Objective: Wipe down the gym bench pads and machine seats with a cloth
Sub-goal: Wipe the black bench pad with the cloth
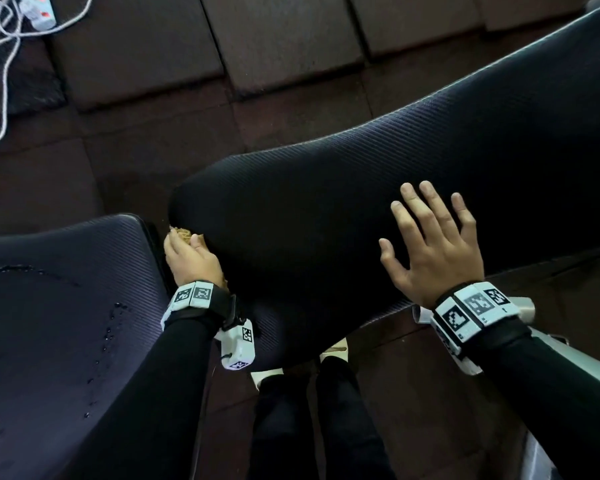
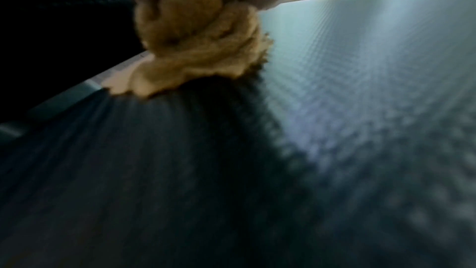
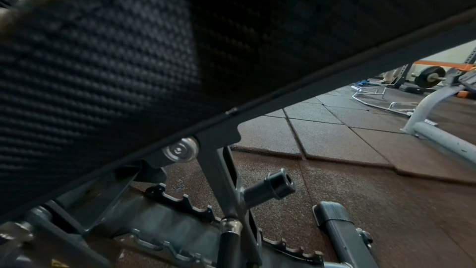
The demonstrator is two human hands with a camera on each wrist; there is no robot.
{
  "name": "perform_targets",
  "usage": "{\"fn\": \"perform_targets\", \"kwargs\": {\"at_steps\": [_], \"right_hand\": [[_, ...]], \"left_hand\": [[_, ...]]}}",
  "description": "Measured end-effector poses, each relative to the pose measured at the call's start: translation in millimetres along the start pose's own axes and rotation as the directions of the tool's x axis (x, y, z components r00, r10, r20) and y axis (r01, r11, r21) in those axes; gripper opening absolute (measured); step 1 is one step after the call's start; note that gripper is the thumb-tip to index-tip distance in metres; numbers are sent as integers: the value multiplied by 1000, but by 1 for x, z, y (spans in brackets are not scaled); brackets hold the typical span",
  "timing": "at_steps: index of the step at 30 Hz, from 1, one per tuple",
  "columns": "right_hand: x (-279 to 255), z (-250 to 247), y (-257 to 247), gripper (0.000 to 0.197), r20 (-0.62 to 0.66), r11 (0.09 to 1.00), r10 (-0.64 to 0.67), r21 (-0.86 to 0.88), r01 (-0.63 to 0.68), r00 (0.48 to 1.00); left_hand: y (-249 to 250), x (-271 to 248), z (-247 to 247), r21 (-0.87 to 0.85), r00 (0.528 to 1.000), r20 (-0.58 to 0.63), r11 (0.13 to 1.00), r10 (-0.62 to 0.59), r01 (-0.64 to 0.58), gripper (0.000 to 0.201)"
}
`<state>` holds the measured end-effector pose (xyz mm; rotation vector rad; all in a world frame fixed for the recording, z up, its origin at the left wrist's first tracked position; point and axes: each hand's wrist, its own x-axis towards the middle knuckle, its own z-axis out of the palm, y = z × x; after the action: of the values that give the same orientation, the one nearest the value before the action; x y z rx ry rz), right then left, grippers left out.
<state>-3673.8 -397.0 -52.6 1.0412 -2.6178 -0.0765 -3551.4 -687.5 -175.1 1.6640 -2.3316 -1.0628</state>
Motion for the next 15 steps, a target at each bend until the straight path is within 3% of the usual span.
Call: {"fn": "perform_targets", "kwargs": {"at_steps": [4,8,12,15], "right_hand": [[0,-1,0,47,0,1000,1,-8,-1,1000],[1,-1,-1,47,3,1000,3,-7,-3,1000],[1,0,-1,47,-2,1000,7,1,-7,1000],[1,1,-1,47,-7,1000,5,-1,-5,1000]], "left_hand": [[54,24,4,-38,973,-64,974,222,-225,39],[140,41,13,-182,908,1,893,420,-412,36],[214,28,30,-349,733,167,735,660,-582,34],[234,11,39,-293,608,398,724,687,-625,28]]}}
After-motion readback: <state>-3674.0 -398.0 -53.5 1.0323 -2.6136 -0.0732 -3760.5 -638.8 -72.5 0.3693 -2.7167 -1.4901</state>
